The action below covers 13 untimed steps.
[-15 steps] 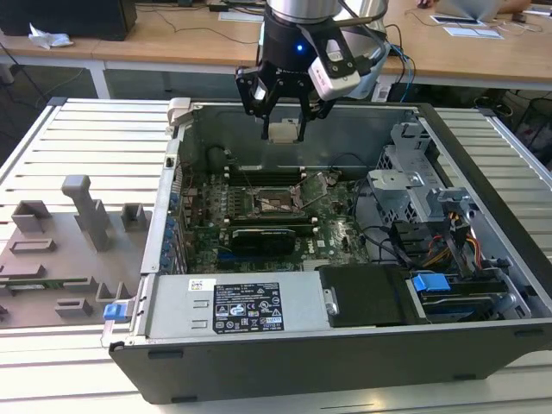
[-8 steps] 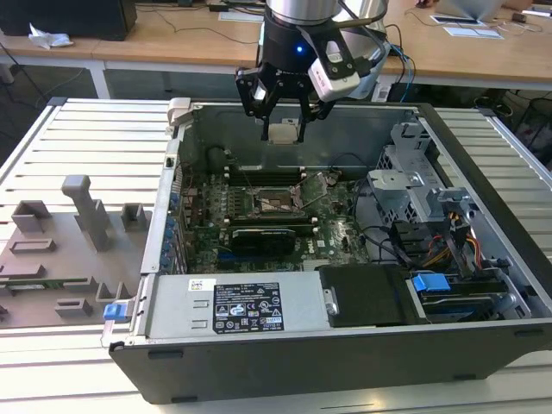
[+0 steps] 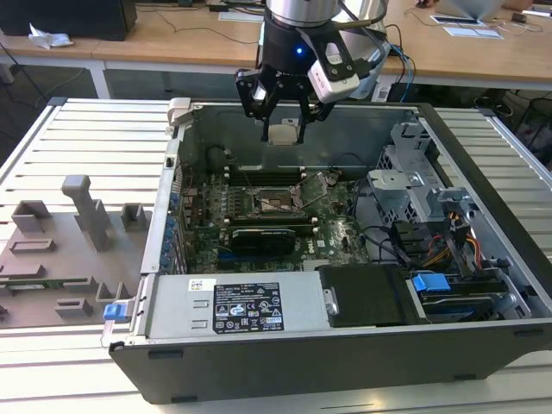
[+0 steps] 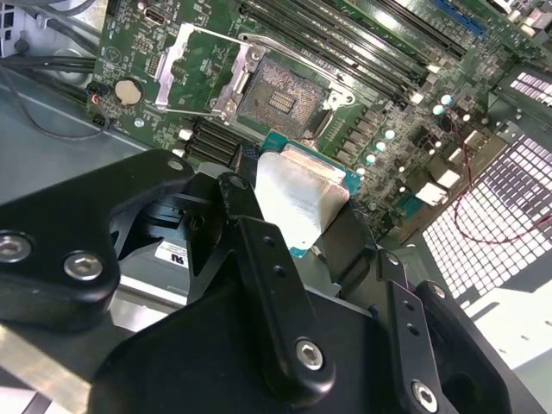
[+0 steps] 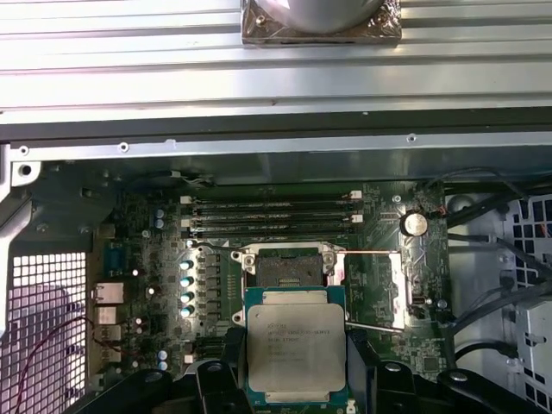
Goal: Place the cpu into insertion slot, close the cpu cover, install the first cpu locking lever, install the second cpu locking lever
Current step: 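Place the cpu into insertion slot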
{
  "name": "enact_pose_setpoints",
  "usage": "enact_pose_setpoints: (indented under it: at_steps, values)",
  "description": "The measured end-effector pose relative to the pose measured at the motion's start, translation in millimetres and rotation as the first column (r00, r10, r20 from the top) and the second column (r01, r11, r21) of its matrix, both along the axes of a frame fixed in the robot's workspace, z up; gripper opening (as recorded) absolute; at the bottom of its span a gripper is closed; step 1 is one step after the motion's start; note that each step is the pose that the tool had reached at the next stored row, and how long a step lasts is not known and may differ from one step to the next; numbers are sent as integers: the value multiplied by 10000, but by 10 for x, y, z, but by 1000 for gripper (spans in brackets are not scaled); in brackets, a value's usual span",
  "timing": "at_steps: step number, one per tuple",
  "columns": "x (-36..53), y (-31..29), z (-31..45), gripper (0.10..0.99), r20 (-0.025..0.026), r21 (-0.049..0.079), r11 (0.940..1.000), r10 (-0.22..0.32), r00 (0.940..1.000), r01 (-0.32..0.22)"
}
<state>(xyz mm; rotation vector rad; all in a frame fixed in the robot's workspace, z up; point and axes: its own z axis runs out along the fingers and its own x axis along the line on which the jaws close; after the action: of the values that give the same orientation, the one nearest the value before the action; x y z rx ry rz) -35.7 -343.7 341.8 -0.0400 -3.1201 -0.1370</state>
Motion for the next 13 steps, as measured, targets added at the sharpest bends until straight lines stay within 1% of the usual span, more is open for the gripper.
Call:
enact_pose_setpoints:
  at_steps: [13]
  values:
    - [0, 0, -46, 545, 0, 1, 10000, 0, 10000, 0]
